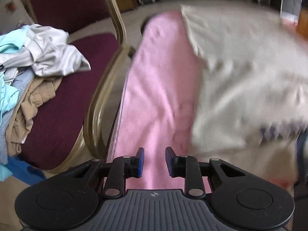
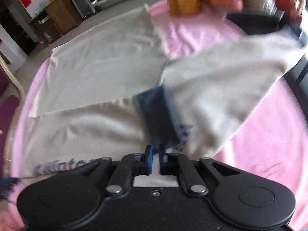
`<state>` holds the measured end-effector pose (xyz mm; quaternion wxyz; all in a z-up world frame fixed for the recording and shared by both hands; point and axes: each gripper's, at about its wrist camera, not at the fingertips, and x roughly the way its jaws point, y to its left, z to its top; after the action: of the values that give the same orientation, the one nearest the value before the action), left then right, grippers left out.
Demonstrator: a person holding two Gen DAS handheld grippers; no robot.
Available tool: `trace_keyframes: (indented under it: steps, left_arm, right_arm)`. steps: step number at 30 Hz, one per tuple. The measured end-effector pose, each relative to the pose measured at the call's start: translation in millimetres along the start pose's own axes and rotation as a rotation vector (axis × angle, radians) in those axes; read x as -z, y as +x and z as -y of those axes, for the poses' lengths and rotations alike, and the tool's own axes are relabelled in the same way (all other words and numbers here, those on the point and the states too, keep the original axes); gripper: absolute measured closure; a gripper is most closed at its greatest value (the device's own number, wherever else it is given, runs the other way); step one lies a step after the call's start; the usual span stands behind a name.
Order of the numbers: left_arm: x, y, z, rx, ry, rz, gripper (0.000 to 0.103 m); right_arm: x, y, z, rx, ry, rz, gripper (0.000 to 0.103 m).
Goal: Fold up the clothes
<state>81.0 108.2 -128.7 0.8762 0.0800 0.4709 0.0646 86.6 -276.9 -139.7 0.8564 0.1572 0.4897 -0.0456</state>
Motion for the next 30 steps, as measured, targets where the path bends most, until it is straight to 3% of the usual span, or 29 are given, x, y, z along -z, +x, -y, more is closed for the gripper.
trace_keyframes:
  steps: [4, 7, 10, 12, 13, 16, 18, 19, 24, 26, 30]
  left_arm:
    - [-9.9, -5.2, 15.8, 0.152, 0.004, 0.081, 0.077]
    - [-10.4, 3.6, 37.4, 0.25, 0.064, 0.079, 0.077]
    - [-2.3, 13.2, 54.4, 0.244, 0.148, 0.034, 0.076]
    - [0.5, 12.1, 59.3, 0.201, 0.203, 0.029, 0.071]
    - [2.1, 9.9, 57.1, 0.184, 0.208, 0.015, 0.071]
    - [4.4, 1.8, 40.1, 0.145, 0.177, -0.014, 0.076]
    - [-1.6, -6.3, 25.2, 0.134, 0.133, 0.031, 0.078]
    - [-7.8, -10.2, 19.5, 0.142, 0.105, 0.062, 0.078]
    - [-45.2, -5.0, 28.6, 0.191, 0.076, 0.137, 0.08]
    - [-59.2, 10.4, 38.3, 0.247, 0.073, 0.117, 0.083]
    - [-84.6, 49.1, 53.2, 0.379, 0.043, 0.04, 0.084]
  right_arm:
    - [-6.9, 1.2, 1.6, -0.137, 0.027, 0.025, 0.096]
    - [-8.7, 12.6, -5.2, -0.249, 0.015, -0.014, 0.096]
    - [-7.9, 27.8, -15.8, -0.308, -0.012, -0.078, 0.095]
    - [-3.8, 37.9, -19.5, -0.292, -0.028, -0.157, 0.096]
    - [-0.8, 37.7, -19.7, -0.274, -0.035, -0.168, 0.103]
    - [2.7, 22.8, -16.7, -0.149, -0.053, -0.147, 0.1]
    - [5.2, 11.6, -13.6, -0.046, -0.083, -0.094, 0.097]
    - [3.9, 7.0, -12.2, -0.046, -0.08, -0.059, 0.096]
    - [-14.0, -2.7, -10.1, -0.163, -0.033, 0.091, 0.091]
    - [-24.4, 8.0, -13.5, -0.234, -0.021, 0.08, 0.091]
    - [-39.7, 41.8, -10.3, -0.368, 0.092, -0.032, 0.091]
